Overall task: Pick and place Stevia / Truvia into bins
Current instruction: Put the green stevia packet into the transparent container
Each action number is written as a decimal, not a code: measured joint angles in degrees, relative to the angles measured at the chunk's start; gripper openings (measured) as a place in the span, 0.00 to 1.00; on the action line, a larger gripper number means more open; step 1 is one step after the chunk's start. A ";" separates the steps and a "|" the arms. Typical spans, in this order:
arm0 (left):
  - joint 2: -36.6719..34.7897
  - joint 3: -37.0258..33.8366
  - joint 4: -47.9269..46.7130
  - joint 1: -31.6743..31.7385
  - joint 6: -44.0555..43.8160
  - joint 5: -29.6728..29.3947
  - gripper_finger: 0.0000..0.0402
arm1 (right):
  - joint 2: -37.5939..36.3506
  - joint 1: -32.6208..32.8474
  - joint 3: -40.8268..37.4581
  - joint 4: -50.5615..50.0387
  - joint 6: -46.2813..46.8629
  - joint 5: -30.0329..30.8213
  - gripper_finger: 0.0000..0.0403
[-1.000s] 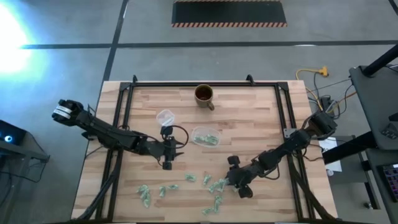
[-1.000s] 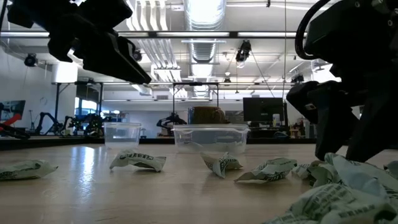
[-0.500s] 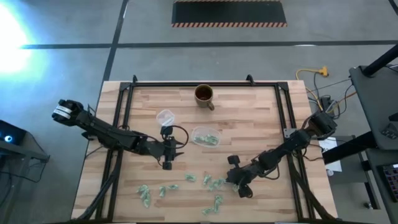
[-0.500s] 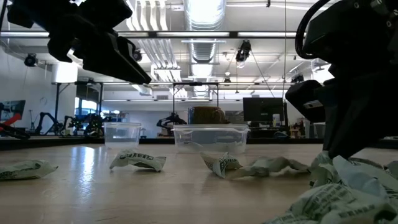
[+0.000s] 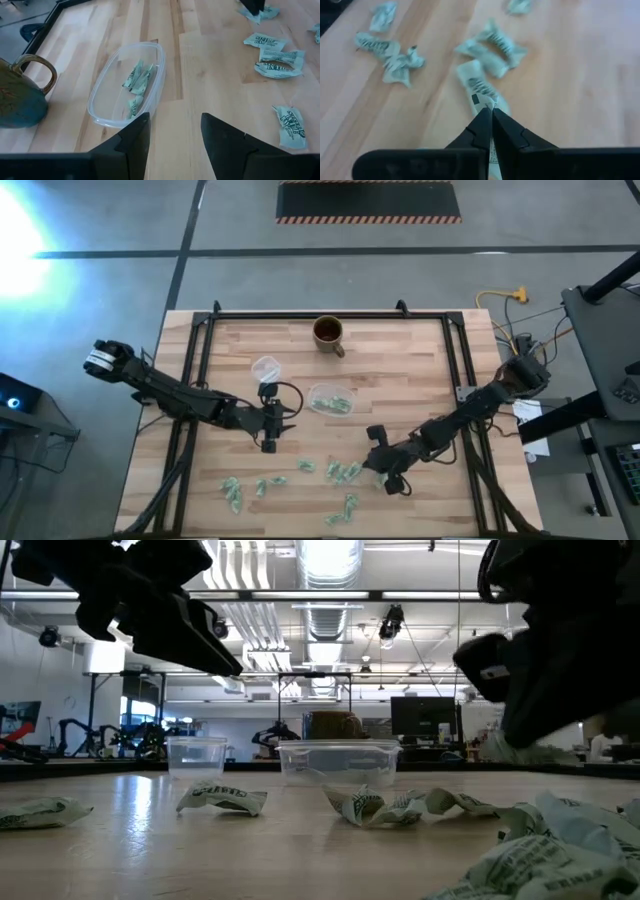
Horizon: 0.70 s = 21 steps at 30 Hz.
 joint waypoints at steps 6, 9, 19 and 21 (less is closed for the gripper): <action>0.02 -0.15 0.00 0.00 0.00 0.00 0.40 | -5.02 -0.20 0.04 0.24 -8.66 14.32 0.02; 0.02 -0.24 0.00 0.00 0.02 0.00 0.40 | -6.09 -1.44 0.07 1.44 -12.43 23.52 0.02; 0.02 -0.26 0.02 0.00 0.02 0.00 0.40 | -4.65 -12.32 0.07 5.07 -11.80 25.47 0.02; 0.02 -0.27 0.02 0.00 0.02 0.00 0.40 | -3.83 -14.94 0.07 6.93 -11.79 21.86 0.02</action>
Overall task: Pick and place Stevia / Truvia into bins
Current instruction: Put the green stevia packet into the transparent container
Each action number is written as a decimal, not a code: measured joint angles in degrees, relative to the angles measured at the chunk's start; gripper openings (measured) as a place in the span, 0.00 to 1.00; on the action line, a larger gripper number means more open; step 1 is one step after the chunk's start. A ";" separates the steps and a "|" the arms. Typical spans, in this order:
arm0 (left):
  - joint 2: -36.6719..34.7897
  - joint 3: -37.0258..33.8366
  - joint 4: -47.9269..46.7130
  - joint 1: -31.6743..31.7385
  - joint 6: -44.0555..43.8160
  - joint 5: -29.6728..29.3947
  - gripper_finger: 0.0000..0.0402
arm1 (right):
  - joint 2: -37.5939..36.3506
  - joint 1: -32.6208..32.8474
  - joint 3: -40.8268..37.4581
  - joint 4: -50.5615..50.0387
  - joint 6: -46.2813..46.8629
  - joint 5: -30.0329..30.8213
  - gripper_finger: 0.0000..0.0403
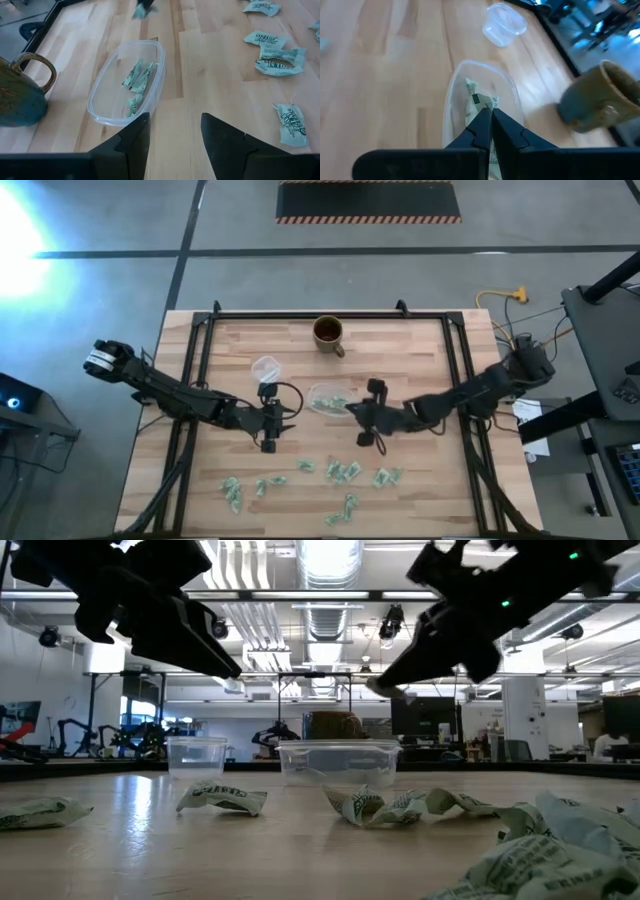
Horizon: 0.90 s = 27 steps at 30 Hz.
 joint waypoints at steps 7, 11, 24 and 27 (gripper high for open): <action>0.00 0.01 0.14 0.00 0.00 0.00 0.40 | 2.69 -7.48 0.02 5.44 -0.72 -9.87 0.02; 0.00 -0.01 0.32 0.00 0.00 0.02 0.40 | 3.61 -9.65 0.04 5.81 -0.71 -10.35 0.02; 0.00 -0.21 0.63 0.00 0.00 0.02 0.40 | 4.65 -10.55 0.11 6.10 -0.96 -12.81 0.21; 0.00 -0.23 0.62 -0.02 -0.05 0.03 0.40 | 4.53 -10.57 0.11 6.03 -1.43 -12.79 0.29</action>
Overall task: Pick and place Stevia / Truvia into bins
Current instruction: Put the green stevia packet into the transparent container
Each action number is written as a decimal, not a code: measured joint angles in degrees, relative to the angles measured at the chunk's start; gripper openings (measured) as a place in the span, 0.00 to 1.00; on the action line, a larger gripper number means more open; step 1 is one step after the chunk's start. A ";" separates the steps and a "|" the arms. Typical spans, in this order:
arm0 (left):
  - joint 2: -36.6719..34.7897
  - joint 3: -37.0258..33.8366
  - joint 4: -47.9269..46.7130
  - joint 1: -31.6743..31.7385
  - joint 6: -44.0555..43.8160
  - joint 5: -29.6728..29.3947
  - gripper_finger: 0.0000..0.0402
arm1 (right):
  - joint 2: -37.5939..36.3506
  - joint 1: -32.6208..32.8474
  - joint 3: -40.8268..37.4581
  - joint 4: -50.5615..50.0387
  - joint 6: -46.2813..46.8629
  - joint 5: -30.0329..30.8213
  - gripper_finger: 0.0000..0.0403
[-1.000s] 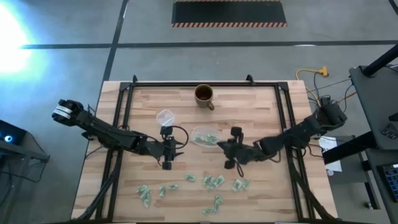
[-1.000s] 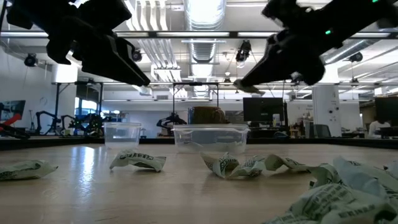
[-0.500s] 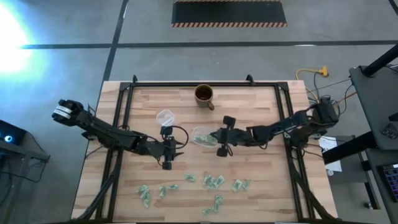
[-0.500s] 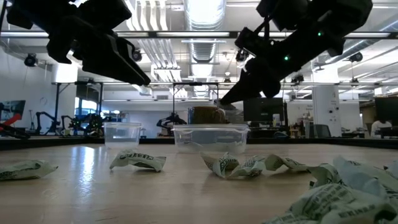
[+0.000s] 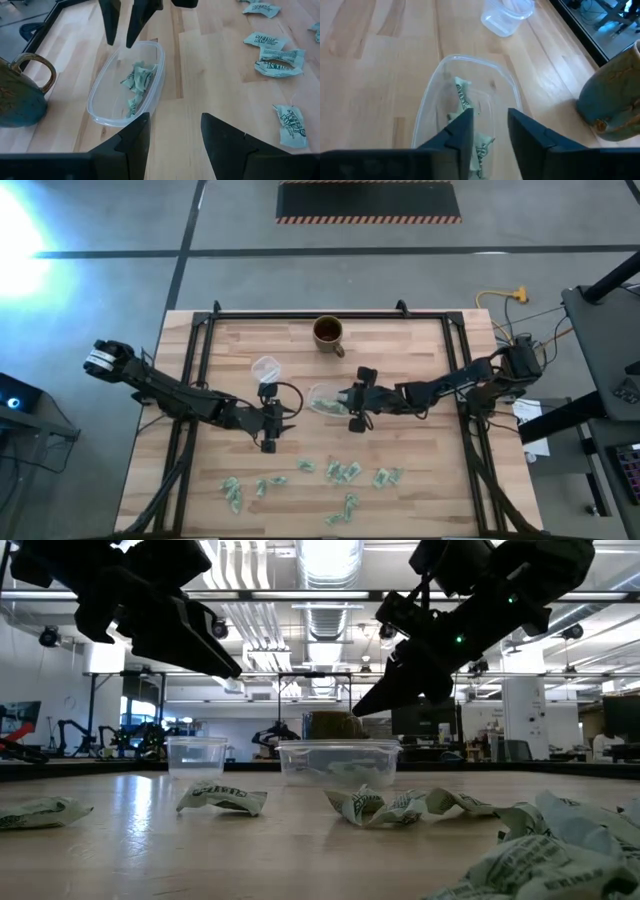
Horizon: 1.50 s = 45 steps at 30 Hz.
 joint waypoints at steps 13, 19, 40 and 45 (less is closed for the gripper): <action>3.14 -1.10 5.55 -2.05 -5.92 14.59 0.40 | -5.92 4.77 0.00 -6.00 -6.78 -7.60 0.35; 8.92 -1.27 12.31 -3.46 -5.98 16.79 0.40 | -7.65 7.02 -0.10 -12.35 -3.00 -9.85 0.32; 25.68 2.42 20.40 -3.51 -9.65 22.27 0.40 | -11.33 14.32 -0.33 -21.49 6.75 -12.28 0.24; 26.50 2.44 20.35 -3.55 -10.58 23.26 0.40 | -11.44 14.53 -0.33 -21.43 6.77 -12.26 0.23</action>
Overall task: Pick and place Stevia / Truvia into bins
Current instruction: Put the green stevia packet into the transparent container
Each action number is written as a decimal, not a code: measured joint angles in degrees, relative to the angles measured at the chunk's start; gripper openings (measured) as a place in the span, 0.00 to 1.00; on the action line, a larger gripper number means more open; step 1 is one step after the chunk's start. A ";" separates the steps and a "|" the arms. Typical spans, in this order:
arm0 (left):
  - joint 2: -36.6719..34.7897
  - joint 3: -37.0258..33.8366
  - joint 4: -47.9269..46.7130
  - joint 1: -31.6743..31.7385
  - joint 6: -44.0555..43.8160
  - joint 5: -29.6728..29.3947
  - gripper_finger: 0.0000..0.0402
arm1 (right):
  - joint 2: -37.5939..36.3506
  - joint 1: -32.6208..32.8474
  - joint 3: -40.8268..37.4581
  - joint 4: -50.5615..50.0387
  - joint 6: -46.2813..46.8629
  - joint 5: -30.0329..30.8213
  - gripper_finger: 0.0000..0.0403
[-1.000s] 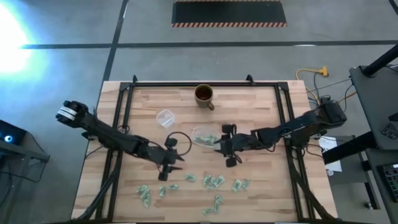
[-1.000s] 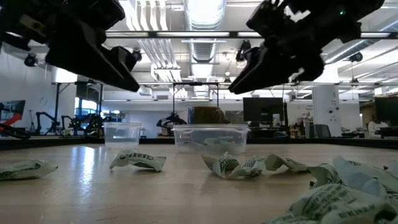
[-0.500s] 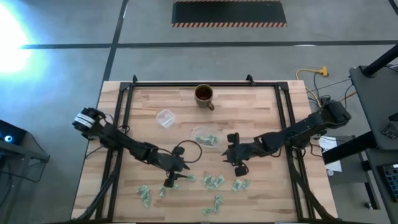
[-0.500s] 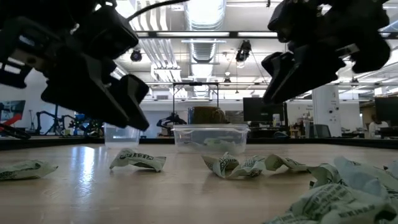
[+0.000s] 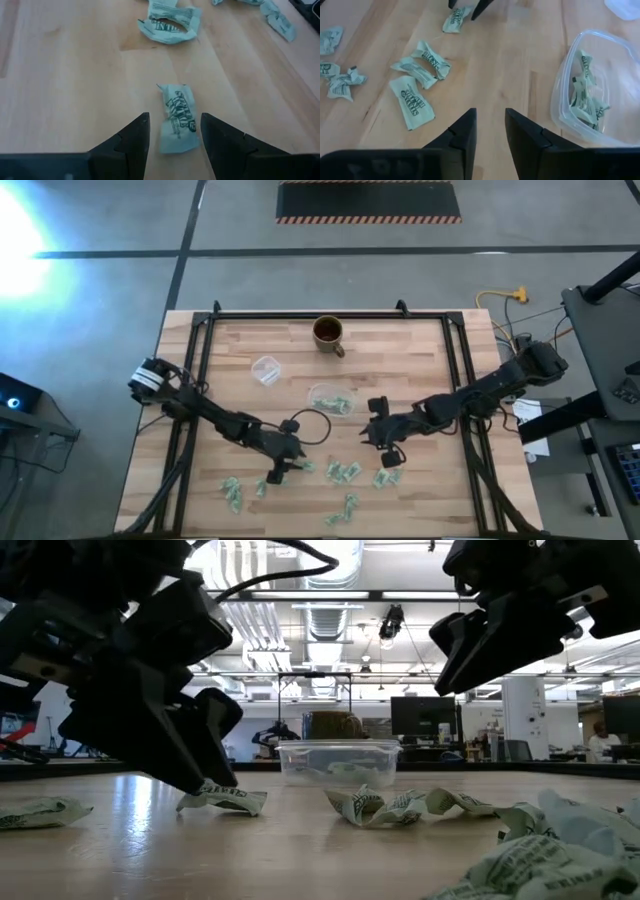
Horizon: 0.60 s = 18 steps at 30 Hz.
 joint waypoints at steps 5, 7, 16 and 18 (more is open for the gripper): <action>0.08 0.00 -0.06 0.00 0.05 -0.02 0.33 | 0.00 0.00 0.00 -0.01 0.00 0.00 0.21; 0.08 0.00 -0.21 0.00 0.11 -0.02 0.26 | 0.00 0.00 0.00 -0.04 0.00 0.00 0.20; -0.01 0.00 -1.94 0.00 0.70 -0.64 0.02 | 0.02 0.00 -0.11 -0.04 0.00 0.00 0.17; -0.24 0.04 -1.99 0.07 1.87 -1.64 0.02 | 0.02 0.00 -0.11 -0.04 0.00 0.00 0.17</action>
